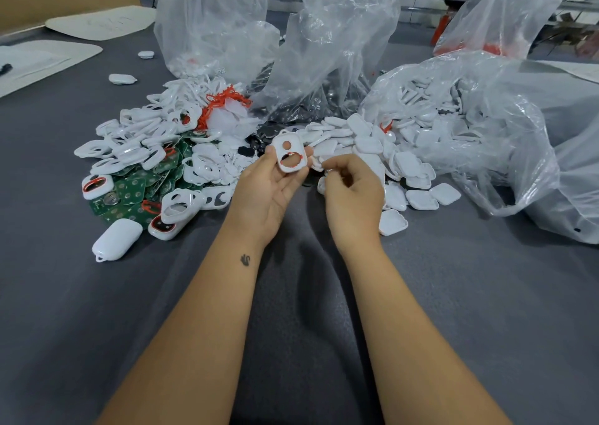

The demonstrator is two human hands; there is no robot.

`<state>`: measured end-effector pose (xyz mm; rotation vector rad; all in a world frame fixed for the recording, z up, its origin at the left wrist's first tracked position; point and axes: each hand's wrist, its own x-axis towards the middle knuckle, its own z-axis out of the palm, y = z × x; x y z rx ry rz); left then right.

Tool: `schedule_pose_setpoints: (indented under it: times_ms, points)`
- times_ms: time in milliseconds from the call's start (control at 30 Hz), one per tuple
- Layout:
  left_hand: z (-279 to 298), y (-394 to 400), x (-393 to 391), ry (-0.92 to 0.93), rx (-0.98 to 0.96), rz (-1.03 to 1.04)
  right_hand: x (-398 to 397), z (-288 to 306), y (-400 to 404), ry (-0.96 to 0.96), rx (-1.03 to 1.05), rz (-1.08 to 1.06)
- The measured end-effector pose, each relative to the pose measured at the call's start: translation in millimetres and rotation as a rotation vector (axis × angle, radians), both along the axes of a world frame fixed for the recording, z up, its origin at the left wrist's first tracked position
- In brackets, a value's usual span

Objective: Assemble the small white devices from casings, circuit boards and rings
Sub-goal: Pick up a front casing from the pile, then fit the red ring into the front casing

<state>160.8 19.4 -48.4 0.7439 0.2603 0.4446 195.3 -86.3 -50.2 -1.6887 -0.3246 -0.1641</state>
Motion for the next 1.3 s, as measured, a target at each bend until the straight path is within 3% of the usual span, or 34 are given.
schedule_pose_setpoints:
  times_ms: [100, 200, 300, 500, 700, 1000, 1100, 1233, 1300]
  points:
    - [0.9, 5.6, 0.4, -0.038, -0.138, 0.142, -3.2, -6.9, 2.8, -0.128, -0.285, 0.073]
    - [-1.4, 10.4, 0.9, -0.037, -0.058, 0.274, -8.2, -8.0, 5.6, -0.301, -0.400, 0.186]
    - [-3.3, 10.9, 1.3, 0.012, 0.008, 0.332, -8.8, -8.5, 6.9, -0.328, -0.496, 0.257]
    - [-0.5, 6.9, 1.0, 0.035, -0.063, 0.306, 0.3, -16.5, 8.0, -0.423, -0.969, 0.115]
    - [3.9, 3.7, -2.8, 0.016, -0.172, 0.217, 8.4, -13.7, 1.2, -0.392, -0.937, 0.042]
    - [1.4, 3.5, -3.1, 0.059, -0.073, 0.176, 8.8, -15.3, 1.0, -0.440, -0.996, -0.013]
    - [0.4, 3.5, -1.3, 0.117, 0.017, 0.168, 8.1, -12.4, -0.1, -0.449, -0.854, -0.029]
    - [1.2, 3.4, 0.9, 0.127, 0.038, 0.145, 4.5, -1.3, -2.0, -0.094, -0.150, 0.113]
    - [1.4, 1.9, 1.3, 0.141, 0.081, 0.112, 4.4, 3.9, -3.3, 0.087, 0.091, 0.176]
